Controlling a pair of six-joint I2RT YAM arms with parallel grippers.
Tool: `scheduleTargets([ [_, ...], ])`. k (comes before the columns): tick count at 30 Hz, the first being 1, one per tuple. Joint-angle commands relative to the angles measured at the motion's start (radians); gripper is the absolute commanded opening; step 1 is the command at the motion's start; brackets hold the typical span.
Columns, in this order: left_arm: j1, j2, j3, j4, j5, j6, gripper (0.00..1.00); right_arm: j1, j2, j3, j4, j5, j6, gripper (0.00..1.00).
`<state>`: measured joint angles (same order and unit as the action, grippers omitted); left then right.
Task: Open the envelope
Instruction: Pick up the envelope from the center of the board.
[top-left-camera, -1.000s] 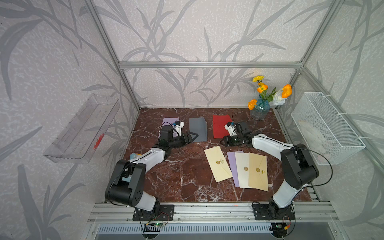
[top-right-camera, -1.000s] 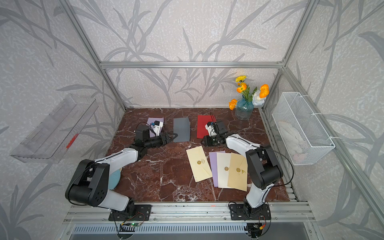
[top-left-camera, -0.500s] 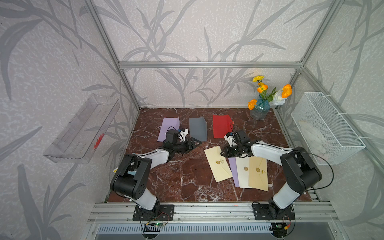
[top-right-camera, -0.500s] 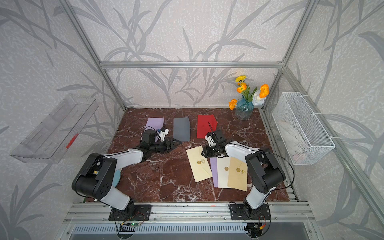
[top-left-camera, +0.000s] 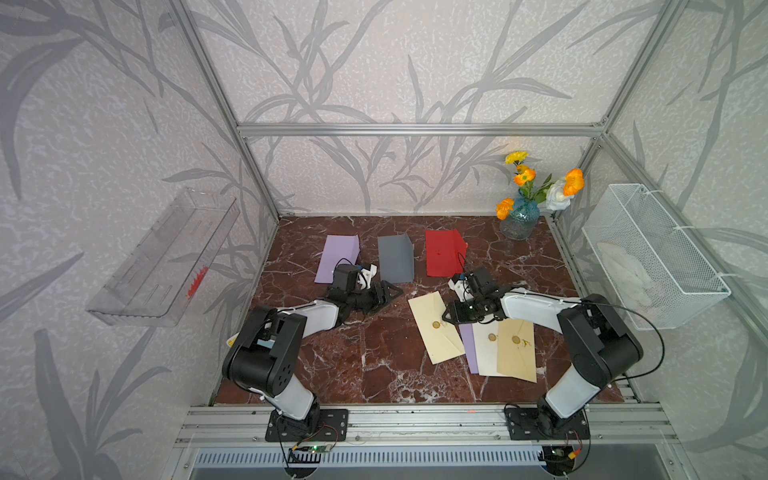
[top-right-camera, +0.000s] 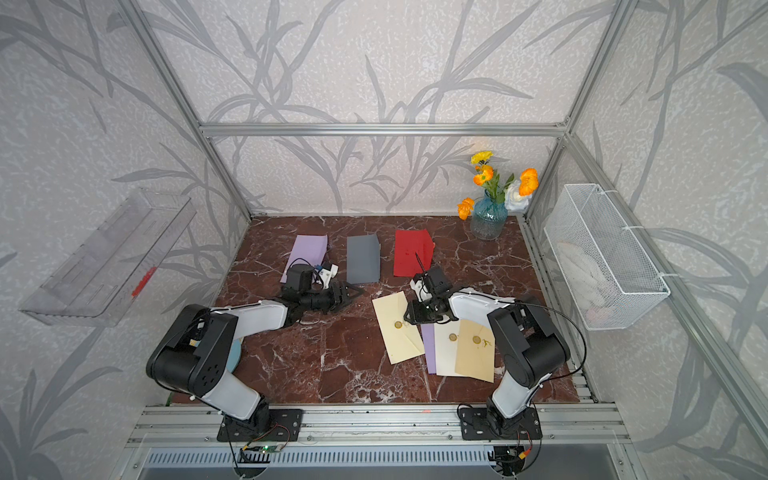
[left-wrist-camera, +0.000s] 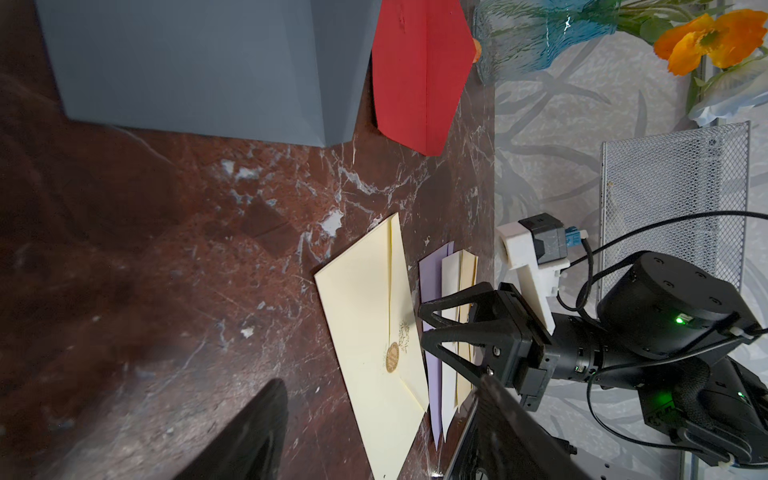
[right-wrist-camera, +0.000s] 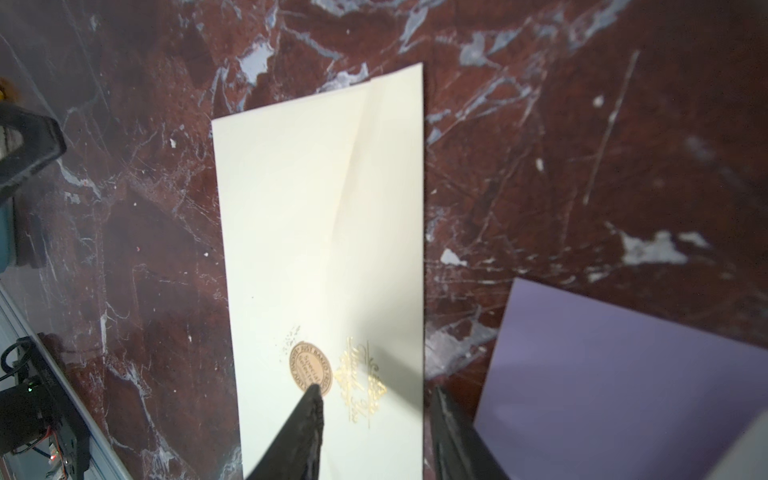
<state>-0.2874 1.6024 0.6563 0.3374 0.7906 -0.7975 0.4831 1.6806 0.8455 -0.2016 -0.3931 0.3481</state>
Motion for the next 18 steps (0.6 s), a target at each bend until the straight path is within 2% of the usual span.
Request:
scheduleTargets([
  [1,-0.007,0.001,-0.020,-0.027,0.025,0.000,0.71,0.015,0.008,-0.016,0.004,-0.007,0.006,0.43],
  [18,-0.007,-0.008,-0.081,-0.101,0.030,-0.002,0.70,0.127,0.090,-0.007,0.108,-0.083,0.107,0.44],
])
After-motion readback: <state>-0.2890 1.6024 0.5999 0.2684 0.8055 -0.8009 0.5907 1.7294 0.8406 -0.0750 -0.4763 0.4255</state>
